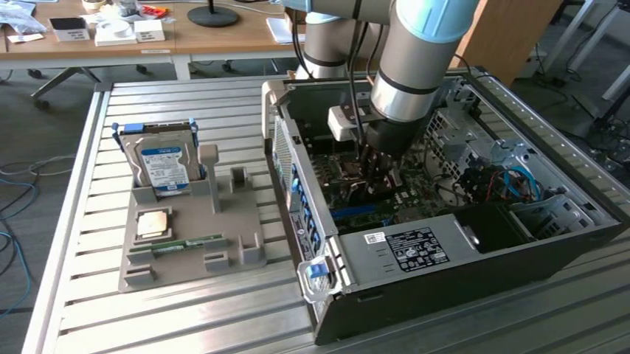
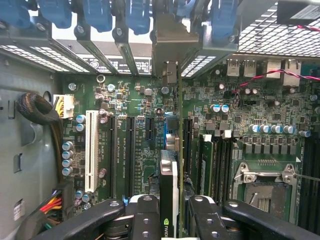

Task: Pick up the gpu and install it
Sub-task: 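Insert the gpu into the slot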

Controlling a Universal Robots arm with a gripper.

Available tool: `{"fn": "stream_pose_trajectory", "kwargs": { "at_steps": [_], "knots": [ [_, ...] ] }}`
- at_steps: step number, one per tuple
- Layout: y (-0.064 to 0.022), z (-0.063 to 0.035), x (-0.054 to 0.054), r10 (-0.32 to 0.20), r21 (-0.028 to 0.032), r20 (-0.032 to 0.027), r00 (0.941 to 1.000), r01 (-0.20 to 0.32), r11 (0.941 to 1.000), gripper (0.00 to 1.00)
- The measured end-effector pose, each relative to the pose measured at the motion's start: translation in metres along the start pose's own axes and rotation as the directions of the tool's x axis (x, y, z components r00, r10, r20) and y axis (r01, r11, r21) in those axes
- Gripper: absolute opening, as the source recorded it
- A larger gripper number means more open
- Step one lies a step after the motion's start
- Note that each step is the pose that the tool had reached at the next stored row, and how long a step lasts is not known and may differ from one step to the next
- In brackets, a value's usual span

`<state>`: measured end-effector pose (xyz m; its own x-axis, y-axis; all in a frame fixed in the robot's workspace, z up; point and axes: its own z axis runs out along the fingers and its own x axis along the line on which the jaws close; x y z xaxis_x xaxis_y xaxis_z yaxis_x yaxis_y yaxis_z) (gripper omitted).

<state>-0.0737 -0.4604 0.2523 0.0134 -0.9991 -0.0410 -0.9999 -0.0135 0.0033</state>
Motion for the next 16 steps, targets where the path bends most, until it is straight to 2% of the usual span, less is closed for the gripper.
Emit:
{"fn": "stream_pose_trajectory", "kwargs": {
  "at_steps": [16],
  "knots": [
    [0.0011, 0.0014, 0.0001, 0.006, 0.0001, -0.0010, 1.0000, -0.006, 1.0000, 0.27]
  ]
}}
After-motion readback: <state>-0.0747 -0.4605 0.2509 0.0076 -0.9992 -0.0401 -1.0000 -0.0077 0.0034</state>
